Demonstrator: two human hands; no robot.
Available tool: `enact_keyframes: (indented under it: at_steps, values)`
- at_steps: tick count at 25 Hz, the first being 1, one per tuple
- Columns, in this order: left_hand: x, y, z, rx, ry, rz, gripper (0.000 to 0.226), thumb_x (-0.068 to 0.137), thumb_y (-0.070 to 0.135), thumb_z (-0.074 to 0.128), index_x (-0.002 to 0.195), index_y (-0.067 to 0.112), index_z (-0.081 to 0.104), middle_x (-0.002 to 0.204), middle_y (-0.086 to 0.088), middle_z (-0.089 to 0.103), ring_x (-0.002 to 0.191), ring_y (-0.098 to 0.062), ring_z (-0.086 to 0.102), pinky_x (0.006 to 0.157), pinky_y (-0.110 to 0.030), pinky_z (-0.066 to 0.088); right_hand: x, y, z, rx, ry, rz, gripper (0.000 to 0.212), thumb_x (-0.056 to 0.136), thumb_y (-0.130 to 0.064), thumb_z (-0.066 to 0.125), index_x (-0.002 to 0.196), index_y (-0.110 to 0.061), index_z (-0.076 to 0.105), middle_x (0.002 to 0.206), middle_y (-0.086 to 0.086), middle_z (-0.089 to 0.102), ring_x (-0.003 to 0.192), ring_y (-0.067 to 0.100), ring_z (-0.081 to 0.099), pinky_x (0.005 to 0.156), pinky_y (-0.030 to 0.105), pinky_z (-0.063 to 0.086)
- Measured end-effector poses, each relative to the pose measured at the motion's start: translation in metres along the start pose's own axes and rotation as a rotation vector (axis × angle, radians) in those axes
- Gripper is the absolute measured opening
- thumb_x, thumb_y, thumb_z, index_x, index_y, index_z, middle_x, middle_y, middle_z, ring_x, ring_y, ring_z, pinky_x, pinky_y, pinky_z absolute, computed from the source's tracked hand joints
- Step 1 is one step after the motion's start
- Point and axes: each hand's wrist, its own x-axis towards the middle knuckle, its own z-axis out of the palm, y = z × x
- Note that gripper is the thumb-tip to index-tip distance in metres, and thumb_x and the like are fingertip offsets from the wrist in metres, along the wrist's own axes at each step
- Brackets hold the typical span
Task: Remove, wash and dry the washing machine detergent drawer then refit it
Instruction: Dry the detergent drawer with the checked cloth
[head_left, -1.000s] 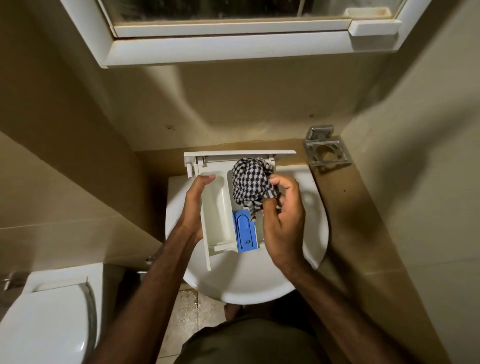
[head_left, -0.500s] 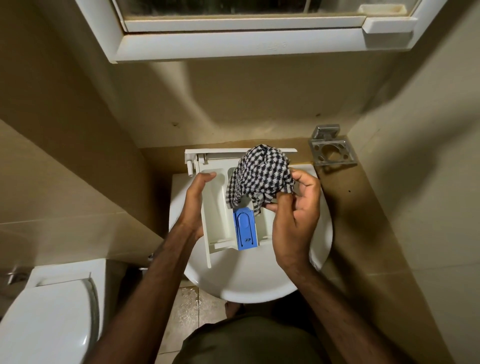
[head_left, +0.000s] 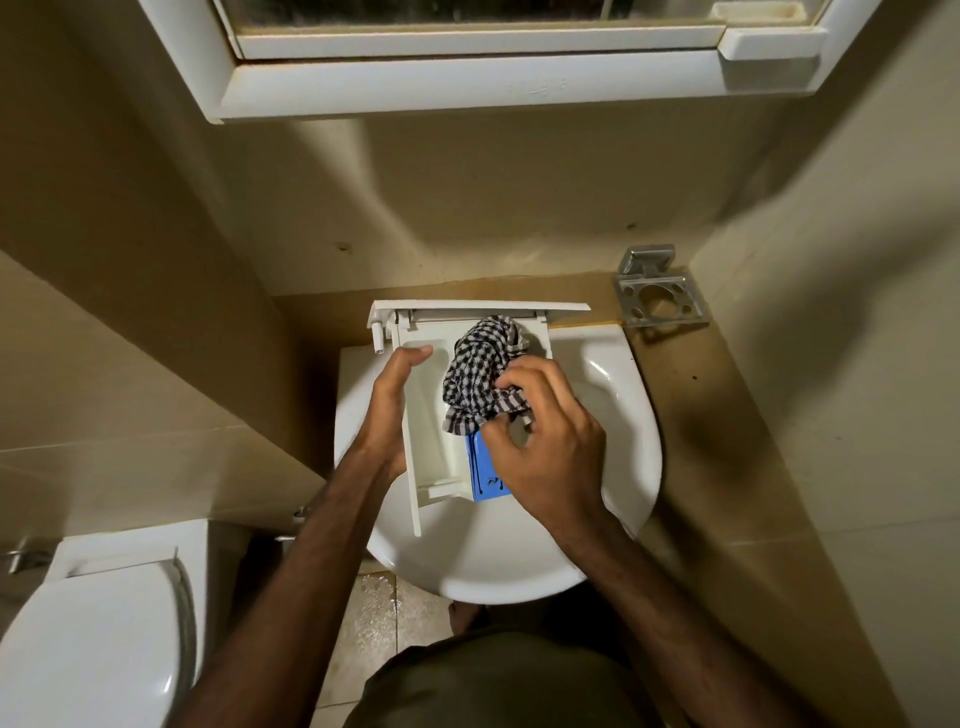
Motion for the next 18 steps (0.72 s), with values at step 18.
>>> enact_keyframes:
  at_steps: [18]
  values:
    - [-0.008,-0.008,0.006,0.009,-0.050,-0.117,0.027,0.092,0.048,0.059,0.093,0.031,0.080,0.087,-0.005,0.079,0.075,-0.018,0.077,0.058,-0.026,0.059,0.052,-0.011,-0.032,-0.663,-0.701,-0.221,0.056,0.076,-0.056,0.063,0.128,-0.035,0.069,0.128,0.005,0.053,0.129,0.029,0.038,0.104,0.047,0.032]
